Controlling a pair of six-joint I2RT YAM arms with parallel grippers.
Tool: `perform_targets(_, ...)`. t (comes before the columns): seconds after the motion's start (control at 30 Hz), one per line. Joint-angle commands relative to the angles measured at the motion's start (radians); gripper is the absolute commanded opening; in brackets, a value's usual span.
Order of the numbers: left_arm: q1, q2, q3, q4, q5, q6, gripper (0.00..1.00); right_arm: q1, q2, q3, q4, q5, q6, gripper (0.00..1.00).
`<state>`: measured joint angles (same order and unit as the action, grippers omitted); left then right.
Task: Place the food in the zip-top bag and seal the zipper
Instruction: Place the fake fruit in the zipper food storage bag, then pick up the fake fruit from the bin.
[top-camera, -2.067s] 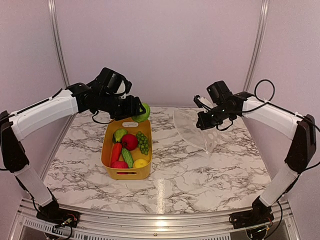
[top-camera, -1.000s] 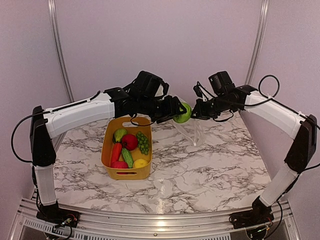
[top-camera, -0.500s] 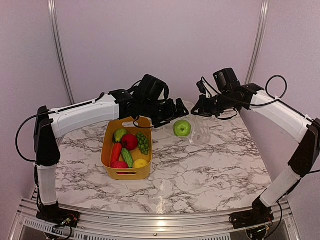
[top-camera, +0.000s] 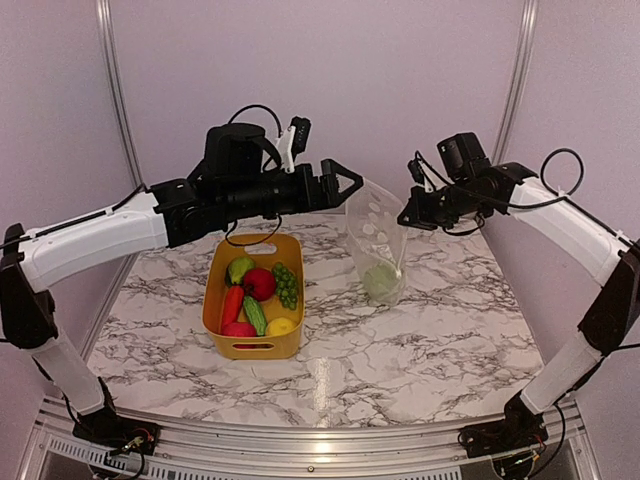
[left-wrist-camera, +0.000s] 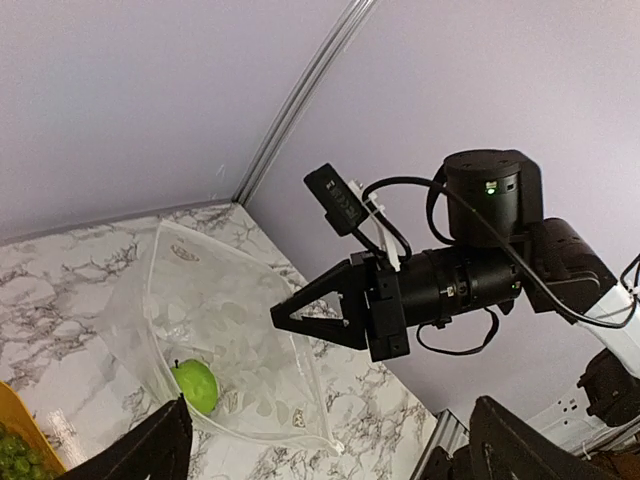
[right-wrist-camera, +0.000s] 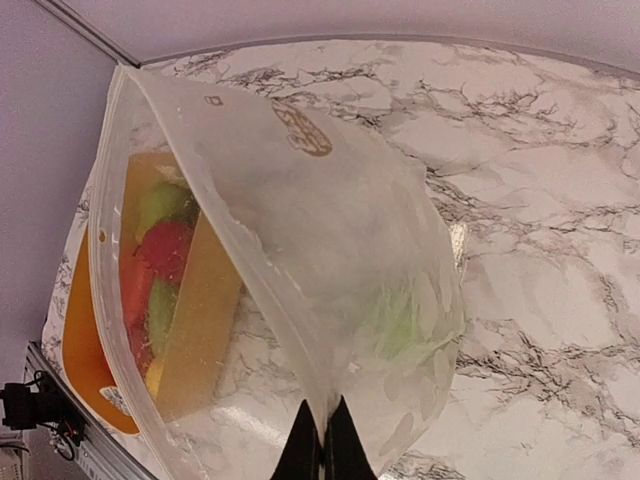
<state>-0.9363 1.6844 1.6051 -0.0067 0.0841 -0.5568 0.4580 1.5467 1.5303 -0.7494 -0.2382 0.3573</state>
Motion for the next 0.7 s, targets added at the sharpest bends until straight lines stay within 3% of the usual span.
perform_targets(0.0, 0.007, -0.144, -0.113, 0.136, -0.133, 0.157, 0.99, -0.061, -0.026, 0.119, -0.081, 0.107, -0.062, 0.00)
perform_targets(0.17, 0.011, -0.188, -0.156, -0.093, -0.144, 0.280, 0.99, -0.124, 0.009, 0.276, -0.221, 0.167, -0.113, 0.00)
perform_targets(0.3, 0.011, -0.210, -0.174, -0.294, -0.278, 0.378, 0.96, -0.125, 0.036, 0.371, -0.298, 0.267, -0.155, 0.00)
perform_targets(0.5, 0.013, -0.272, -0.273, -0.362, -0.389, 0.237, 0.99, -0.124, 0.031, 0.174, -0.169, 0.166, -0.145, 0.00)
perform_targets(0.67, 0.014, -0.228, -0.251, -0.471, -0.457, 0.182, 0.99, -0.115, 0.041, 0.070, -0.075, 0.087, -0.123, 0.00)
